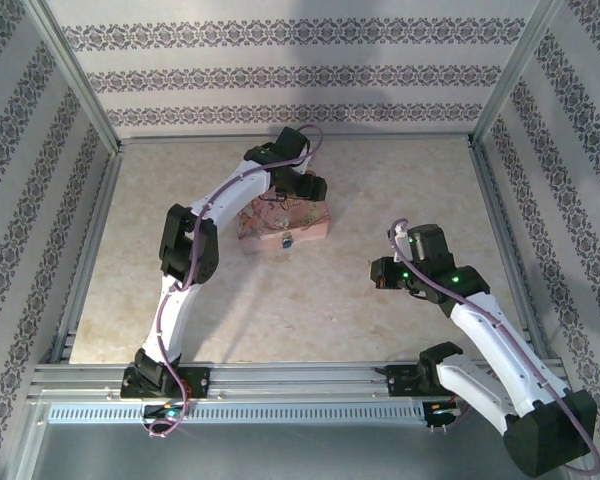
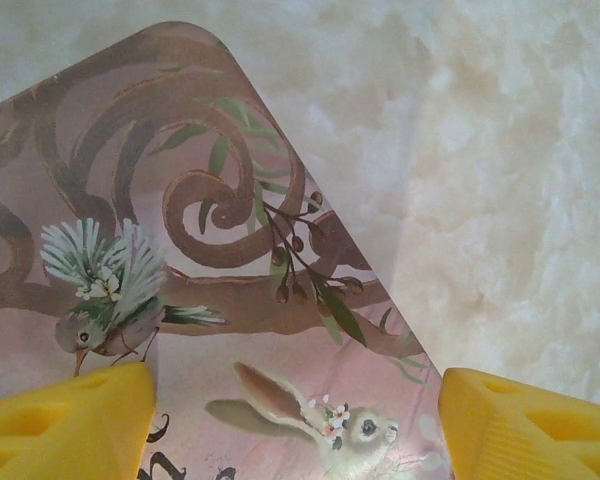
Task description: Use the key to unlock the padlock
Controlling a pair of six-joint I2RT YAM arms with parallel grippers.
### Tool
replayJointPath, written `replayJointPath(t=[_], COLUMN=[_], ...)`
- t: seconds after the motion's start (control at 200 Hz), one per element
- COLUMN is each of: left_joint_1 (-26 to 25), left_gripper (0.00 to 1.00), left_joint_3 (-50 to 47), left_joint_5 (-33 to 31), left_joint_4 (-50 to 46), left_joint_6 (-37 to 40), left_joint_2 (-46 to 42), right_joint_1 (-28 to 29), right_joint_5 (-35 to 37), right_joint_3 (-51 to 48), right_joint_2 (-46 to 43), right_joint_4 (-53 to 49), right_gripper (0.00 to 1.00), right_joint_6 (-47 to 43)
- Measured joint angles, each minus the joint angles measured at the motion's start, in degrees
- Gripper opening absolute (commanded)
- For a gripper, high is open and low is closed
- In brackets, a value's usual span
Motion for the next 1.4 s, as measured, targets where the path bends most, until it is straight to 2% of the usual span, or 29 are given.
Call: replayJointPath(t=[0.17,0.31,0.515,0.66,0.77,0.975,1.154,1.259,1.399], left_joint_1=[-1.18,-3.52,-5.88,-5.84,-5.20,-1.42,-1.40,-1.14,1.29], left_gripper=[0.73,0.73,0.74,0.75,0.75,0.75,0.74,0.74,0.74], left_joint_3=[-0.81,-6.25,-15.63,-21.77,-28.46,-46.27,-62.51,-70.36,-78.01], left_joint_5=[2.58,4.76,8.24,7.67,6.40,2.56,0.90,2.12,5.88], left_joint_4=[-1.36,-1.11,-0.81,-0.24,1.77,7.76,13.42,18.51,26.75], left_joint_6=[4.04,6.25,5.90,4.33,1.99,-2.21,-5.44,-9.46,-16.02], left_joint_2=[-0.37,-3.91,-10.51,-15.91,-22.91,-41.09,-55.93,-59.54,-58.55], right_joint_1=[-3.26,-4.72,-4.72,-4.50,-2.58,3.41,8.72,10.73,11.47], right_joint_5=[-1.11,-1.88,-3.69,-5.42,-5.84,-6.88,-7.58,-8.11,-9.33], right_joint_3=[0.00,0.00,0.00,-0.13,-0.15,-0.13,2.16,4.85,6.86], right_joint_2=[-1.38,-1.25,0.20,1.77,3.65,9.73,17.79,22.45,27.80], right_joint_4=[-0.79,-1.38,-1.05,1.31,3.98,11.47,19.04,23.21,29.79], right_gripper=[0.00,0.00,0.00,0.00,0.00,0.00,0.00,0.00,0.00], right_joint_6=[-1.18,-1.86,-1.90,-1.44,-0.94,1.90,4.74,6.12,8.46])
